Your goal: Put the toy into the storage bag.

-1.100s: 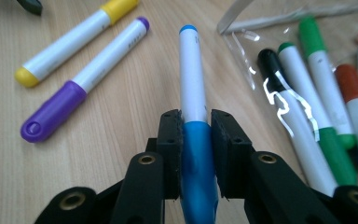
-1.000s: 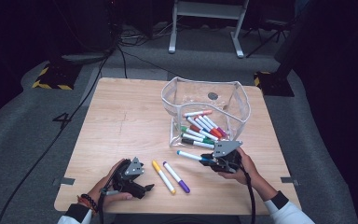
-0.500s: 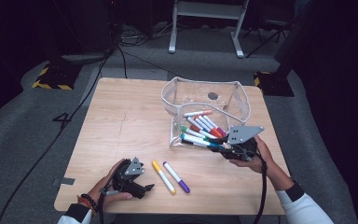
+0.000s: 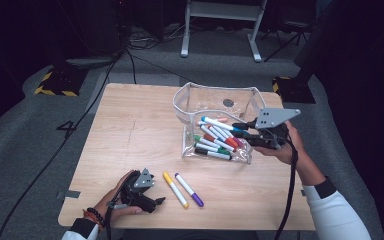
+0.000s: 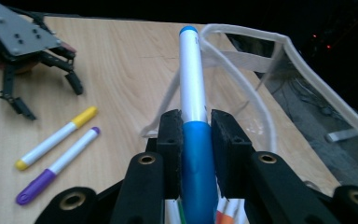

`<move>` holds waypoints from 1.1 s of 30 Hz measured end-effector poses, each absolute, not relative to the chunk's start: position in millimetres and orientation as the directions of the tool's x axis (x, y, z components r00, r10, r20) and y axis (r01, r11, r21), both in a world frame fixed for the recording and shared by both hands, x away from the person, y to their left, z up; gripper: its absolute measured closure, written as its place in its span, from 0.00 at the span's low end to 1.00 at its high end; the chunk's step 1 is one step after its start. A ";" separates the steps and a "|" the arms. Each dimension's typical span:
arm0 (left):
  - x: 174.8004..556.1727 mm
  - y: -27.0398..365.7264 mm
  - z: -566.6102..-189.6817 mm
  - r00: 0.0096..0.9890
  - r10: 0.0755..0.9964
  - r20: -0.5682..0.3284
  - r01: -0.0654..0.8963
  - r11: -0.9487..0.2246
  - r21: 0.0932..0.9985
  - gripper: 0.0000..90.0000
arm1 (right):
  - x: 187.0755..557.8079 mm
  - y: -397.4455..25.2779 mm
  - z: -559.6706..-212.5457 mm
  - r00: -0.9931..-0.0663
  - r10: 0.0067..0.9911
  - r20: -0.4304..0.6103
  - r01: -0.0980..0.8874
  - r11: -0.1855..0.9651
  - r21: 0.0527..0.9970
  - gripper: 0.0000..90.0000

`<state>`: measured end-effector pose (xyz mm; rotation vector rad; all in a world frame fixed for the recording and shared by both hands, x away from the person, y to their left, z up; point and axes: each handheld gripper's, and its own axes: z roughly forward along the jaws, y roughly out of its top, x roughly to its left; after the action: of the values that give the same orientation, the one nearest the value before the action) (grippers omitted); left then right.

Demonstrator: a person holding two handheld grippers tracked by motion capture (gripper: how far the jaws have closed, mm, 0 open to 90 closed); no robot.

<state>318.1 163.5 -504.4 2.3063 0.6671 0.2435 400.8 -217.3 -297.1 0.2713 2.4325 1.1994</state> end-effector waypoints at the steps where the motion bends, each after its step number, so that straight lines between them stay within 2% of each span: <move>1: 318.1 163.5 -504.5 0.849 0.529 -0.016 0.394 -0.613 0.685 0.13 | 405.9 -218.5 -295.2 -0.893 0.357 -0.275 -0.001 0.610 0.793 0.83; 15: 318.1 163.6 -504.5 0.849 0.529 -0.015 0.394 -0.613 0.685 0.13 | 474.6 -223.8 -300.2 -0.874 0.437 -0.212 0.141 0.645 0.751 0.83; 23: 318.1 163.6 -504.4 0.849 0.529 -0.016 0.394 -0.613 0.685 0.13 | 501.5 -213.2 -317.3 -0.874 0.452 -0.178 0.244 0.724 0.645 0.83; 27: 318.1 163.5 -504.5 0.849 0.529 -0.016 0.394 -0.613 0.685 0.13 | 507.1 -206.1 -324.0 -0.889 0.432 -0.152 0.279 0.773 0.569 0.83; 33: 318.0 163.5 -504.5 0.849 0.529 -0.016 0.394 -0.613 0.685 0.13 | 507.2 -199.3 -326.8 -0.930 0.359 -0.083 0.279 0.833 0.478 0.83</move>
<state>318.0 163.5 -504.5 2.3062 0.6676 0.2436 507.2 -199.3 -326.8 0.4990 2.8443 0.7024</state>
